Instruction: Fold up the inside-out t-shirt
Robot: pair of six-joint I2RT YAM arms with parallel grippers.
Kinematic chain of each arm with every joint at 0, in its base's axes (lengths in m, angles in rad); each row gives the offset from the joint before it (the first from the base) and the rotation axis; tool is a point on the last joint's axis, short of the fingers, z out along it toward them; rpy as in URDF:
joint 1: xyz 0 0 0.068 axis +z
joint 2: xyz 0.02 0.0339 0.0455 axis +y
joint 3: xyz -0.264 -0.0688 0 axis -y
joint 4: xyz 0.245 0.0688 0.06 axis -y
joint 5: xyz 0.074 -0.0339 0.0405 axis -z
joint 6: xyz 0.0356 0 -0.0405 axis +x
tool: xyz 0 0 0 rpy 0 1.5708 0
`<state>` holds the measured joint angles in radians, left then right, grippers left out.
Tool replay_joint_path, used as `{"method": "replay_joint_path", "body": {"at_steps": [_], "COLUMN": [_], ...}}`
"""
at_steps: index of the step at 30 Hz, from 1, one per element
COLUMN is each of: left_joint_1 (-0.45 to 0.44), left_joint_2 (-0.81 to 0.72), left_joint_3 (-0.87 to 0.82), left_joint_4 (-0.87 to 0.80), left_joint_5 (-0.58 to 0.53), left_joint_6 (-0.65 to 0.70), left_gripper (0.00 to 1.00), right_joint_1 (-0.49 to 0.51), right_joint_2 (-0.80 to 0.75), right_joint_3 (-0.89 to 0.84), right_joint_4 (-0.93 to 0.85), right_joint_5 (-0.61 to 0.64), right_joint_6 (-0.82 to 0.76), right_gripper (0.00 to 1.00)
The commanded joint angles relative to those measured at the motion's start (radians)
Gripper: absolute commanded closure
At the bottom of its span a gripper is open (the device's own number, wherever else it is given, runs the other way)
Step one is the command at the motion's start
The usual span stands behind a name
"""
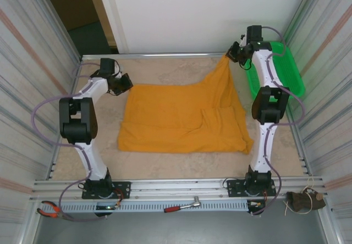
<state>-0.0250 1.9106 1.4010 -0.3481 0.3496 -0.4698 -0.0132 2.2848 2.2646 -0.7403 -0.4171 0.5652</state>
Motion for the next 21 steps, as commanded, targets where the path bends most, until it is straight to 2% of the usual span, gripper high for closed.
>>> {"method": "replay_joint_path", "body": {"at_steps": [1, 9, 21], "left_joint_1": [0.010, 0.011, 0.028], "left_joint_2": [-0.061, -0.158, -0.347], "left_joint_3": [-0.069, -0.179, -0.390], "left_joint_4": [0.090, 0.148, 0.193], "left_joint_5": [0.021, 0.021, -0.035], "left_joint_6": [-0.030, -0.041, -0.089], "left_gripper": [1.00, 1.00, 1.00], "right_joint_1": [0.002, 0.004, 0.012], "right_joint_2": [-0.110, -0.294, -0.791], "right_joint_3": [-0.120, -0.359, -0.964], "right_joint_4": [0.071, 0.143, 0.273], "right_joint_5": [-0.016, -0.028, 0.004], "right_joint_6": [-0.007, -0.002, 0.040], "right_gripper": [1.00, 1.00, 1.00]}}
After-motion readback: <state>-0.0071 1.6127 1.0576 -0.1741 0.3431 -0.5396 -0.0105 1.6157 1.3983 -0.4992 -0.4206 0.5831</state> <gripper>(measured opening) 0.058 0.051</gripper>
